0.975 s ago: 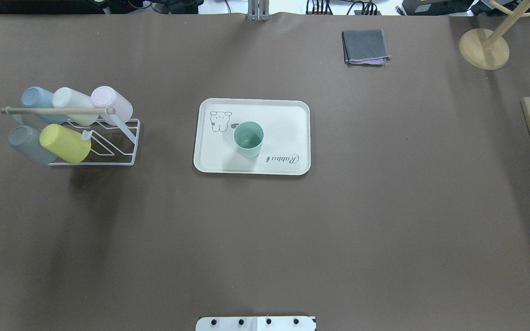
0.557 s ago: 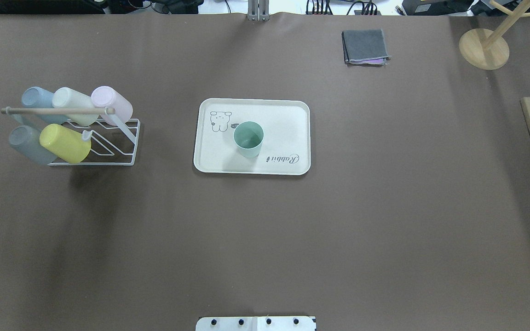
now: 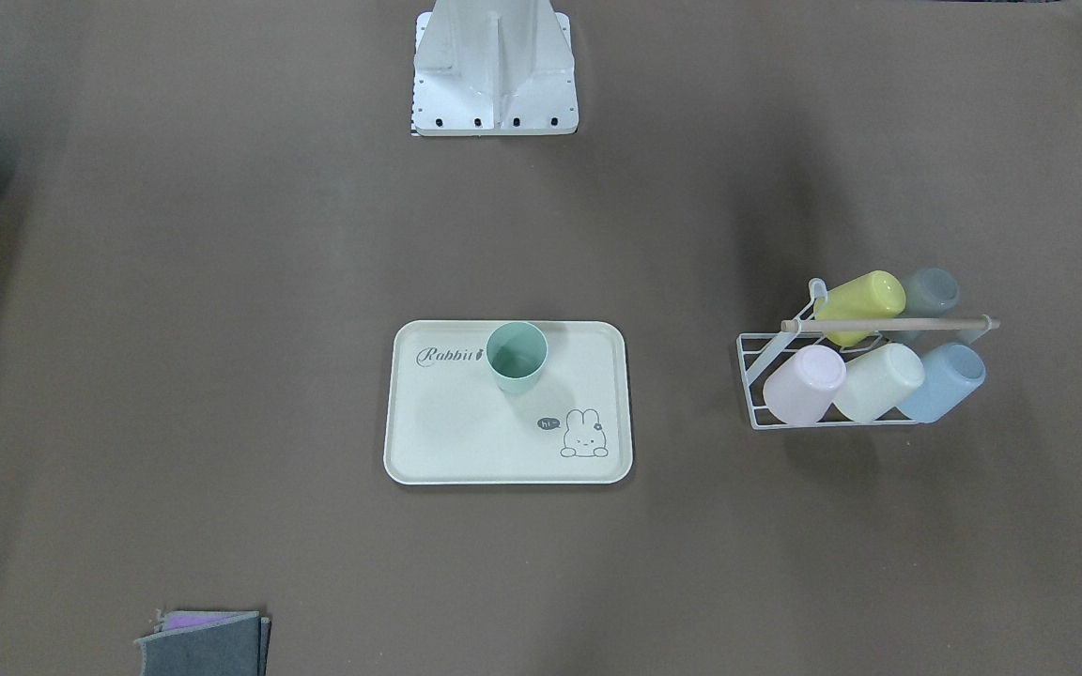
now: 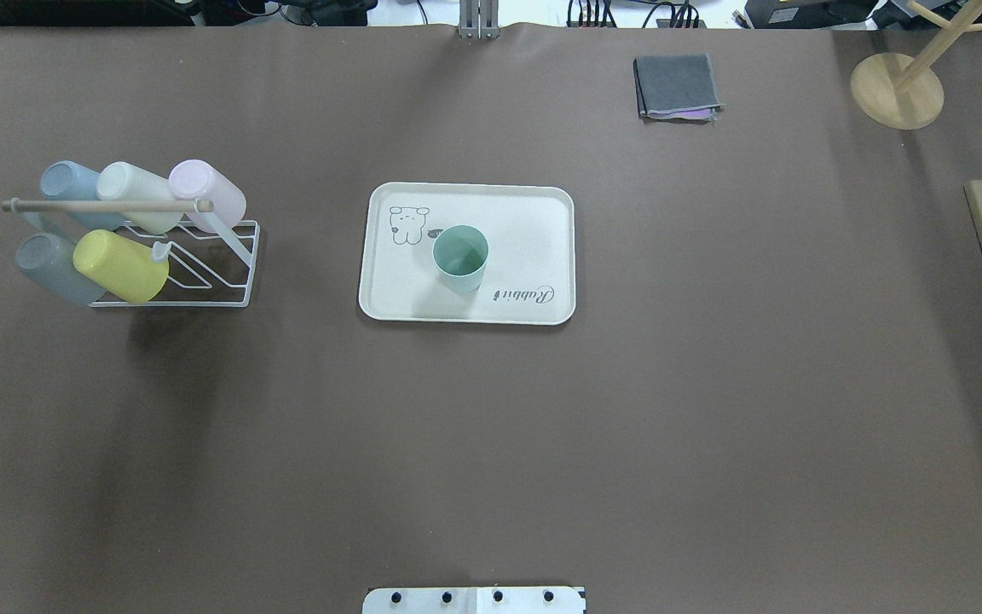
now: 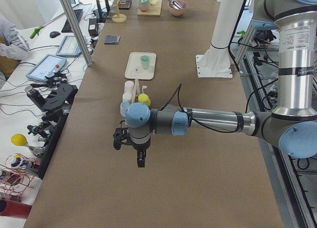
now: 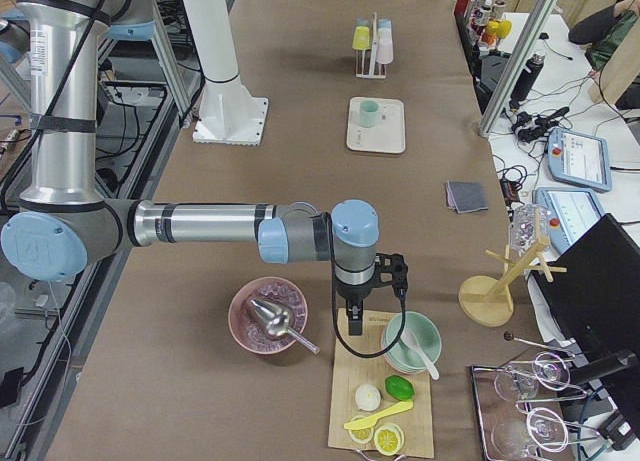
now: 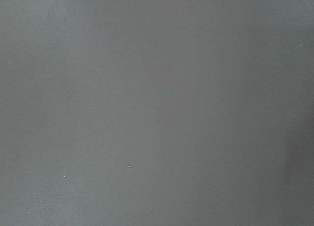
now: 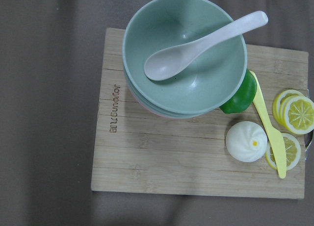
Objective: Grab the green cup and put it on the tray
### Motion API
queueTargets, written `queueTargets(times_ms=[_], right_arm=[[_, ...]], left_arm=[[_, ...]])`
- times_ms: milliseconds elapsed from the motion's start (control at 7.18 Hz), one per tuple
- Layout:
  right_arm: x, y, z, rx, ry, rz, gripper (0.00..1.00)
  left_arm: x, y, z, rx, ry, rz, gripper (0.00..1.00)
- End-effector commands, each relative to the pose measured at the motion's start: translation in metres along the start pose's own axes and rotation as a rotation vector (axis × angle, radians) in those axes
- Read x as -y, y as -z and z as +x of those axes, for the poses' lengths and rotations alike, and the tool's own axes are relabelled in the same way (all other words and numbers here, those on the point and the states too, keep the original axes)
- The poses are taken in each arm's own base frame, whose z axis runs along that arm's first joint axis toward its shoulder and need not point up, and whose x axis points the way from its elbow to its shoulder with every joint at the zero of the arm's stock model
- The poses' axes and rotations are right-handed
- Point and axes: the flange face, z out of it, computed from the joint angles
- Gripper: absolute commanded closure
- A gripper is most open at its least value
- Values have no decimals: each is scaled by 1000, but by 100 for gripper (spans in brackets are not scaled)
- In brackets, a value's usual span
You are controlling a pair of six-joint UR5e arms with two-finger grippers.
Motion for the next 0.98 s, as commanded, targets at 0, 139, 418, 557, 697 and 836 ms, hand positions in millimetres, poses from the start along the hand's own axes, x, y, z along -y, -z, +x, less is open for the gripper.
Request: queueTargets(times_ms=[0, 139, 418, 557, 697, 836], right_arm=[[0, 1, -1, 2, 1, 2, 0], [0, 1, -1, 2, 1, 2, 0], [0, 0, 0, 2, 1, 1, 0], [0, 0, 0, 2, 0, 0, 0], [0, 0, 0, 2, -1, -2, 0], [0, 0, 0, 2, 1, 1, 0]], left_arm=[[-1, 3, 1, 0, -1, 6, 2], [-1, 0, -1, 0, 4, -1, 2], [-6, 3, 0, -2, 1, 4, 2], [-20, 3, 0, -2, 2, 3, 2], [-21, 3, 0, -2, 3, 2, 2], [-21, 4, 0, -2, 2, 3, 2]])
